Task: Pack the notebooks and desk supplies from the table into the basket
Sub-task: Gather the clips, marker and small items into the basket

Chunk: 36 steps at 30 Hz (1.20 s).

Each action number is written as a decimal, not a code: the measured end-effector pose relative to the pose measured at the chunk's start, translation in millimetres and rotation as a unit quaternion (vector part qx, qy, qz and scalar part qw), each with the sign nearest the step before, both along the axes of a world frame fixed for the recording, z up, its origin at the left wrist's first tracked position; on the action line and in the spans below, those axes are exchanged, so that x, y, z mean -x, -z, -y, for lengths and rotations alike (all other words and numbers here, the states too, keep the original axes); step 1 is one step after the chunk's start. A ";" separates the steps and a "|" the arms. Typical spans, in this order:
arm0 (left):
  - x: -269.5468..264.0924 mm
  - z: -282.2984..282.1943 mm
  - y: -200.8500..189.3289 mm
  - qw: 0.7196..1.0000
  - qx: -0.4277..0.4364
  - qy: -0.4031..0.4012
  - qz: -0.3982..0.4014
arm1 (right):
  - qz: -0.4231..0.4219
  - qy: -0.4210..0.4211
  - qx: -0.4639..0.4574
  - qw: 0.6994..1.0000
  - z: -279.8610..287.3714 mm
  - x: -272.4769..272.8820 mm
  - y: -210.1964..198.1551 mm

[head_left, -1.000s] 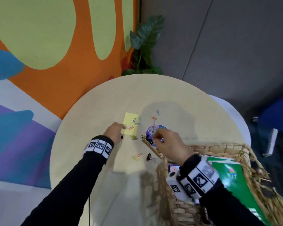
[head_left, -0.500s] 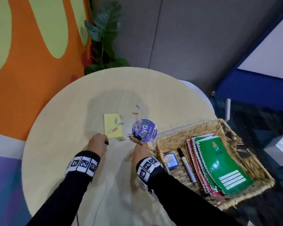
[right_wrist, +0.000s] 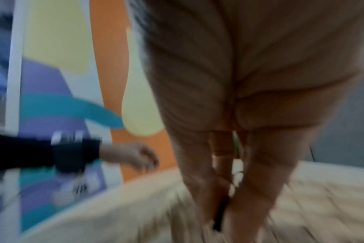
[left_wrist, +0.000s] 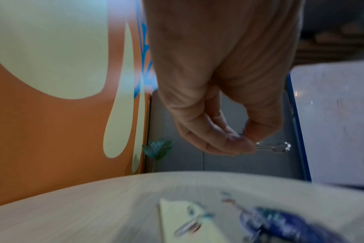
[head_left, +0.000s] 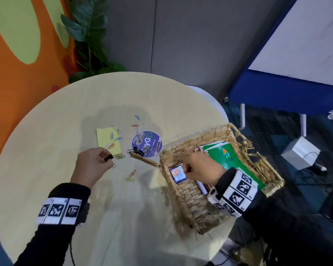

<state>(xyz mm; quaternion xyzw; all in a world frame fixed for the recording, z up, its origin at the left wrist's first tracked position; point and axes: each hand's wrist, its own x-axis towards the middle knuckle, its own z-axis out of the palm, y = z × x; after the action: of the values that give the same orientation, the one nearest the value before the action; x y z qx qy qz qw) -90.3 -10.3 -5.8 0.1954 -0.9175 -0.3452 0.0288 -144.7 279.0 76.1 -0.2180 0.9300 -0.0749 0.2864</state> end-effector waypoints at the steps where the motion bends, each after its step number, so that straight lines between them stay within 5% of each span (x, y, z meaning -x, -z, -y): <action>1: -4.3 -11.3 -12.4 1.000 -0.019 -0.002 -0.018 | 0.026 -0.016 -0.033 0.999 -8.3 0.3 13.8; 6: -28.7 -76.1 -58.9 0.995 -0.078 0.009 -0.066 | 0.090 -0.071 -0.166 0.979 -18.4 3.2 58.9; 14: -44.5 -167.0 -68.5 0.988 -0.097 0.120 -0.020 | 0.077 -0.165 -0.199 0.963 -15.5 16.6 76.7; 18: -18.0 -204.6 -56.6 0.970 0.037 0.230 0.072 | 0.048 -0.089 -0.111 0.989 -37.1 28.5 54.7; 24: 41.6 -250.1 -45.4 0.882 0.186 0.336 0.271 | -0.038 0.013 0.061 0.997 -114.3 29.7 10.6; 30: 78.4 -271.8 8.0 0.842 0.187 0.283 0.420 | -0.005 0.059 0.139 0.989 -178.3 9.7 3.6; 32: 77.7 -279.8 7.0 0.856 0.191 0.238 0.418 | -0.001 0.060 0.145 0.988 -190.3 8.7 6.1; 36: 73.5 -293.8 -2.9 0.820 0.224 0.154 0.503 | 0.013 0.054 0.148 0.987 -202.1 11.4 9.9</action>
<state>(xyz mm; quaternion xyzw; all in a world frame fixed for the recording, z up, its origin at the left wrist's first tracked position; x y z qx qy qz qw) -163.8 283.5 -2.9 0.1866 -0.8745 0.0162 -0.4475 -156.1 481.1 66.1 -0.2063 0.9152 -0.2301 0.2588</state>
